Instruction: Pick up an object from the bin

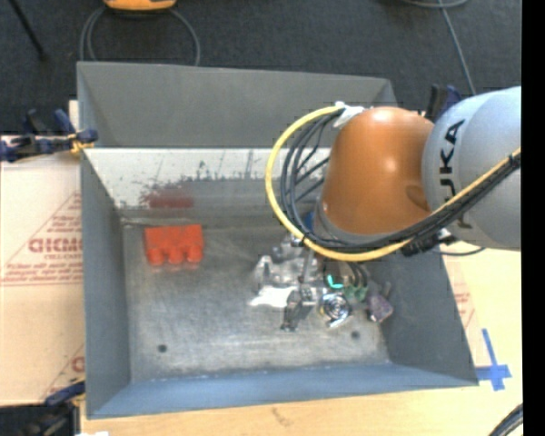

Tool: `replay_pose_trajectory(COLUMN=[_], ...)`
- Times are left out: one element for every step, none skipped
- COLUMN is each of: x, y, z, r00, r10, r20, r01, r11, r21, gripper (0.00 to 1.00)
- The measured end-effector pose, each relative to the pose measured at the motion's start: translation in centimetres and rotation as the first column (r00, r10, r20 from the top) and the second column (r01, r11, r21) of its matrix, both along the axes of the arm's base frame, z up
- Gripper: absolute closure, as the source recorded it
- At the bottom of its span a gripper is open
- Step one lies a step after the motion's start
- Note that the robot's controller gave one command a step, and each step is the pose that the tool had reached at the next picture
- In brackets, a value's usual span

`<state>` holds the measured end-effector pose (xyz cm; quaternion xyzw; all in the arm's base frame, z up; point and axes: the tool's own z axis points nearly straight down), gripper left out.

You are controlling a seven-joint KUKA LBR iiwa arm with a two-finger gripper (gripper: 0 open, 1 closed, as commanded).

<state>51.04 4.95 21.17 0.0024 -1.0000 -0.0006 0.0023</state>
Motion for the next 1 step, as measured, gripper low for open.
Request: replay_pose_trajectory(x=[1.95], y=[-7.07], z=[-12.86], r00=[0.999], r10=[0.031], r20=[0.013], r01=[-0.031], r11=[1.000], r21=[0.000], gripper=[0.00])
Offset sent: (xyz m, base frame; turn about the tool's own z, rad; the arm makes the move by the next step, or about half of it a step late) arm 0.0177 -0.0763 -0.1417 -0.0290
